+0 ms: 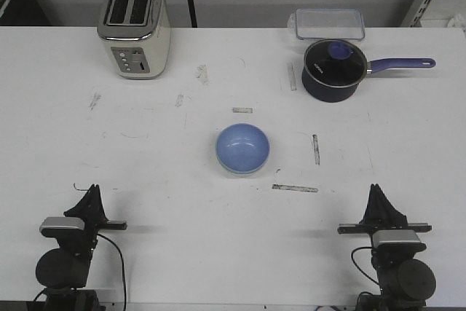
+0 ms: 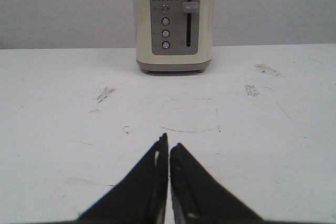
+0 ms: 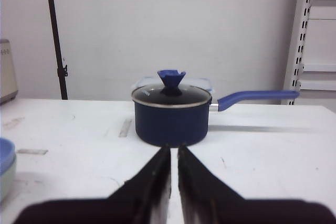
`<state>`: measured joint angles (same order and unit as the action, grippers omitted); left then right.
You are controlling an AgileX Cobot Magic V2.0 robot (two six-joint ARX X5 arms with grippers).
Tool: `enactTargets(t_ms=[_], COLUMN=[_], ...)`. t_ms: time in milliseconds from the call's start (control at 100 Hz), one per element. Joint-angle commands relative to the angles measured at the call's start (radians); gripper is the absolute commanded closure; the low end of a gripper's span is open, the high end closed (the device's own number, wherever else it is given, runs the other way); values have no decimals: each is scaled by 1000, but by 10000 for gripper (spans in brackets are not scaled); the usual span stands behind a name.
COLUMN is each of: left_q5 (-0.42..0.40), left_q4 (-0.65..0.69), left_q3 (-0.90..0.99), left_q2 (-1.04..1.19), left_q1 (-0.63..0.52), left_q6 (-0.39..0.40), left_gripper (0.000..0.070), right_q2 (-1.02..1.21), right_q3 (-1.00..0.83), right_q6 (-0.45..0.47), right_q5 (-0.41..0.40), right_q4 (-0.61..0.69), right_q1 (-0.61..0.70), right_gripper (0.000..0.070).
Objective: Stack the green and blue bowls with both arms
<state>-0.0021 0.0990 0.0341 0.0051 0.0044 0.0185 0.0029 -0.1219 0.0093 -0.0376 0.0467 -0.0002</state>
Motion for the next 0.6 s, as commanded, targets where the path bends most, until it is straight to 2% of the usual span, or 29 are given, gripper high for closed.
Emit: enactTargets(t_ms=[0,160,280,590], left_q5=[-1,-1,-1,-1], left_q4=[14,12,9,7], left_q3=[-22,-22,-22,-22], left_q2=[-2,-2,-2,-2], left_q1=[1,1,1,1], left_q6=[15,15,15,15], left_gripper=[698,698,697,698], right_q2=[-2,-2,-2,-2], right_q3=[19,109,109,109], right_q6=[16,20,27,27], right_q5=[6,20,19,12], right_q4=[-24,-175,-118,-121], right_q1=[3,4,5,10], right_gripper=[687,687,687,686])
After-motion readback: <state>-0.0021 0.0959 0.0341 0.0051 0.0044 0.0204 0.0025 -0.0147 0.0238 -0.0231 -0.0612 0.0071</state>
